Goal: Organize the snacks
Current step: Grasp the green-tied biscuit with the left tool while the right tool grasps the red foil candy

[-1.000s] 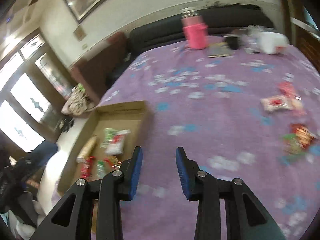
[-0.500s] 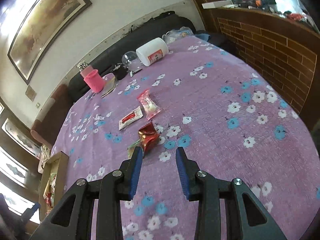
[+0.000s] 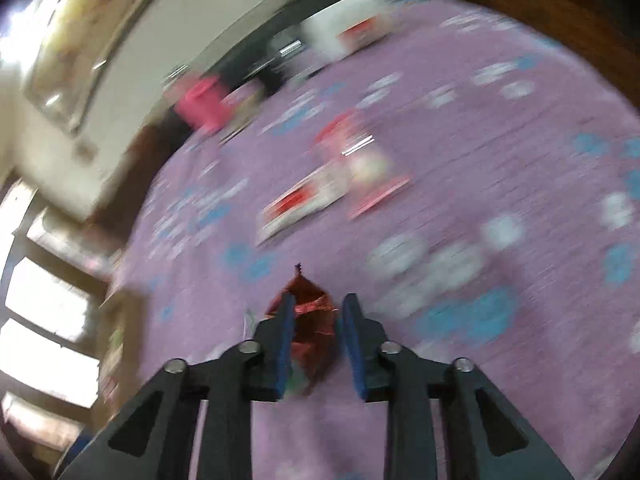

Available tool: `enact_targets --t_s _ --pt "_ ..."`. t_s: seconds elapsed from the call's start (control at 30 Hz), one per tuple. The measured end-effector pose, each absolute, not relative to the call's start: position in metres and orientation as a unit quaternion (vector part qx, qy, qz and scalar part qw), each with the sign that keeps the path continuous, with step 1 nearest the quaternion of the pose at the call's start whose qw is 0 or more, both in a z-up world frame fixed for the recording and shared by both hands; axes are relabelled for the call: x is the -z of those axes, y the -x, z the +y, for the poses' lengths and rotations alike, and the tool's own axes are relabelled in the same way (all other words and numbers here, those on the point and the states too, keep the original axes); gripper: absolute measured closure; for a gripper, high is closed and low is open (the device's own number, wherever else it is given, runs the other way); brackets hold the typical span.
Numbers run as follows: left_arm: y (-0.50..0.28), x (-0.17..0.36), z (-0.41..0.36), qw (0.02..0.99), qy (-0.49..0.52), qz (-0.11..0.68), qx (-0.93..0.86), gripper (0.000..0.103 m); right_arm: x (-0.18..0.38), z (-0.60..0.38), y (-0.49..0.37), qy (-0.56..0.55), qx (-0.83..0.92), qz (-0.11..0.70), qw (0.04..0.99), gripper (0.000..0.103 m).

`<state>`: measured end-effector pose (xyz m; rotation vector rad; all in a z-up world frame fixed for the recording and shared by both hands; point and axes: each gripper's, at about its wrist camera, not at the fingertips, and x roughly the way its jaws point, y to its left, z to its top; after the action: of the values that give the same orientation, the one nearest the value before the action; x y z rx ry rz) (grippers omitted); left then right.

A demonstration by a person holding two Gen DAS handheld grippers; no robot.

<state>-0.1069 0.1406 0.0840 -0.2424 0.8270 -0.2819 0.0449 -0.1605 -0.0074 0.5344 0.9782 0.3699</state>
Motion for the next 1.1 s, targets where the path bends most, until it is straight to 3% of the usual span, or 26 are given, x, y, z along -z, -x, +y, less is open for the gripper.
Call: enact_targets --t_s 0.1,0.3,0.37,0.5,0.67,0.77,0.93,1.1 --pt "0.104 -0.079 0.138 0.896 0.115 0.406 0.138 0.007 -0.003 -0.135 -0.023 -0.226 -0.251 0.461 0.821 0.079" --pt "0.101 -0.07 0.135 0.89 0.115 0.417 0.144 0.007 -0.018 -0.137 -0.002 -0.177 -0.172 0.432 0.868 0.078" --pt "0.102 -0.069 0.135 0.89 0.112 0.417 0.145 0.007 -0.018 -0.129 0.001 -0.171 -0.183 0.433 0.866 0.074" --pt "0.101 -0.066 0.138 0.889 0.115 0.421 0.141 0.007 -0.018 -0.104 0.005 -0.111 -0.193 0.433 0.873 0.046" --pt "0.101 -0.068 0.143 0.891 0.117 0.416 0.138 0.007 -0.016 -0.089 0.025 -0.07 -0.189 0.432 0.879 0.046" --pt "0.097 -0.067 0.146 0.891 0.126 0.415 0.138 0.007 -0.01 -0.083 0.038 -0.047 -0.175 0.43 0.885 0.037" --pt "0.088 -0.063 0.145 0.885 0.14 0.422 0.136 0.007 0.006 -0.067 0.038 -0.028 -0.164 0.432 0.886 0.038" --pt "0.079 -0.064 0.138 0.882 0.134 0.429 0.14 0.007 0.005 -0.083 0.036 -0.085 -0.175 0.425 0.884 0.067"
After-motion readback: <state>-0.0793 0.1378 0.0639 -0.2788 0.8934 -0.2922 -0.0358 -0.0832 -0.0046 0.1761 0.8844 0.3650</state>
